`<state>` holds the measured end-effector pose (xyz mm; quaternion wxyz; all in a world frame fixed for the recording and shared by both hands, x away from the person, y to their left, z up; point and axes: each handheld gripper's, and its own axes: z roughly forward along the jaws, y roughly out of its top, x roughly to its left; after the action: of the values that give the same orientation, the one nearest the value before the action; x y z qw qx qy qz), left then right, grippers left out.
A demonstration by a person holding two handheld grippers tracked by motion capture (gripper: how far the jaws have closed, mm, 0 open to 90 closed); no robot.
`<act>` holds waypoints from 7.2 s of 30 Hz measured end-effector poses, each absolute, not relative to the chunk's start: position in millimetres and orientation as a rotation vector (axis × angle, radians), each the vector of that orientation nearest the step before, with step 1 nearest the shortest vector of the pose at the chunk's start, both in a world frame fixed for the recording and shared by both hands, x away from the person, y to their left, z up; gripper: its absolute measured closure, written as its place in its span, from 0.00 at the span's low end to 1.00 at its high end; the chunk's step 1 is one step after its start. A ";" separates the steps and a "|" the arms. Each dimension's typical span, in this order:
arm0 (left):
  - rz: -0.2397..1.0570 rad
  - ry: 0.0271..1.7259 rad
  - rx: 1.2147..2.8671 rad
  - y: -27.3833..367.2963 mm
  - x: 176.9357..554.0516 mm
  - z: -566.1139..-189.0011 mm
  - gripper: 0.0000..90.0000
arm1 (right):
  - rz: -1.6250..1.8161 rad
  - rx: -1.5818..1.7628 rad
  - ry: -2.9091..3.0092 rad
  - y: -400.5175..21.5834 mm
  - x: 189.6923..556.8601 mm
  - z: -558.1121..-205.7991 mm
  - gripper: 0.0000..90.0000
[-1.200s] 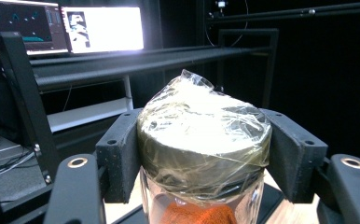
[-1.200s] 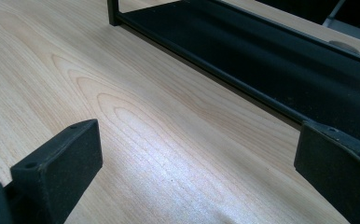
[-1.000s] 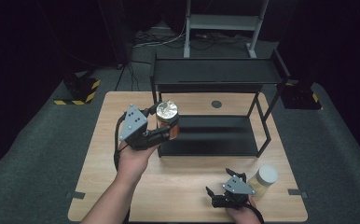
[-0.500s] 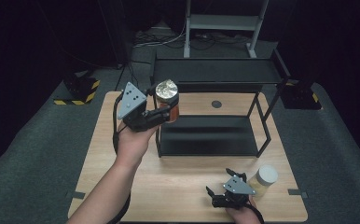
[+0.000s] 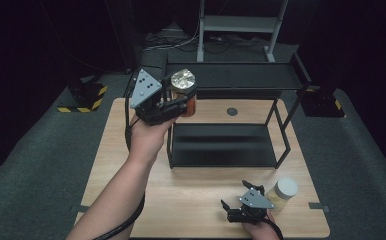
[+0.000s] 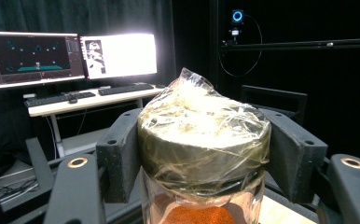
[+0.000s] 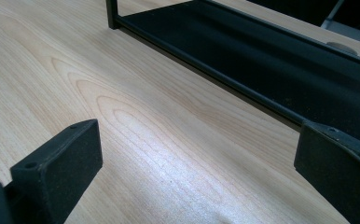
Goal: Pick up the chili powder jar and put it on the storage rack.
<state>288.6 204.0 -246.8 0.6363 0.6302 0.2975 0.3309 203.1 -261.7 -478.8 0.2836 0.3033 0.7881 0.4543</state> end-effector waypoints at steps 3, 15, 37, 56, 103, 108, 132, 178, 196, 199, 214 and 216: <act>0.757 0.679 1.437 200.5 294.3 -241.8 0.38 | 1.215 0.804 2.108 -261.7 203.2 -479.2 0.00; 0.796 0.688 1.442 180.9 315.4 -226.5 0.38 | 1.230 0.816 2.110 -263.9 204.0 -479.0 0.00; 0.814 0.771 1.420 159.9 357.5 -217.7 0.38 | 1.253 0.825 2.101 -267.3 203.8 -480.4 0.00; 0.837 0.811 1.440 157.2 366.8 -218.8 0.38 | 1.254 0.825 2.098 -267.5 203.4 -480.7 0.00; 0.860 0.830 1.452 155.7 346.0 -220.6 0.00 | 1.250 0.822 2.101 -266.8 203.6 -480.4 0.00; 0.856 0.843 1.455 159.5 336.5 -221.3 0.00 | 1.244 0.819 2.105 -266.0 203.9 -479.9 0.00; 0.865 0.829 1.458 183.9 284.4 -254.0 0.00 | 1.238 0.817 2.109 -264.9 204.1 -479.5 0.00; 0.776 0.913 1.625 219.7 217.4 -390.4 0.00 | 1.210 0.789 2.119 -261.3 203.2 -478.7 0.00; 0.728 0.999 1.749 221.8 203.5 -456.6 0.00 | 1.200 0.784 2.122 -259.7 202.6 -478.2 0.00; 0.723 1.020 1.786 224.2 200.8 -467.5 0.00 | 1.196 0.783 2.122 -259.0 202.4 -478.1 0.00; 0.817 0.977 1.989 209.9 191.4 -473.5 0.00 | 1.198 0.786 2.114 -259.2 201.5 -478.8 0.00; 0.841 0.979 1.989 206.7 188.8 -474.4 0.00 | 1.210 0.768 2.113 -260.9 200.6 -480.0 0.00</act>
<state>188.8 206.7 -474.4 0.3759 0.7775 0.3825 0.3286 200.6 -260.9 -480.0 0.2899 0.2878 0.7921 0.4535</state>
